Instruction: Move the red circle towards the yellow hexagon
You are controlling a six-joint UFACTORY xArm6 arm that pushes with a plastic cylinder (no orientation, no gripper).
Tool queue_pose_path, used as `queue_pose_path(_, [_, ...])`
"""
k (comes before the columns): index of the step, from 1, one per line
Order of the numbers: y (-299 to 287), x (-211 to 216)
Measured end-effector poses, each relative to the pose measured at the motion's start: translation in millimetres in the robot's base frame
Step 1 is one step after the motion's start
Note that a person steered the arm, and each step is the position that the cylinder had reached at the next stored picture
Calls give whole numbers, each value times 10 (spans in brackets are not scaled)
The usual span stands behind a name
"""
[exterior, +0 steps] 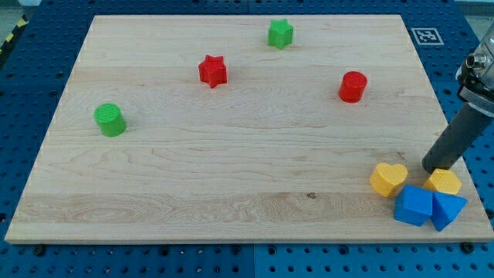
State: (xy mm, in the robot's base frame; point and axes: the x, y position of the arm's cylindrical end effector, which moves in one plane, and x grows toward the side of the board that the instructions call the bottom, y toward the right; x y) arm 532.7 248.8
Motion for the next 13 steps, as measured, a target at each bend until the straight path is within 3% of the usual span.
queue_pose_path(1, [-178, -274])
queue_pose_path(4, [-562, -2097])
queue_pose_path(5, [-1044, -2160])
queue_pose_path(10, [-791, -1242])
queue_pose_path(13, [-1055, -796])
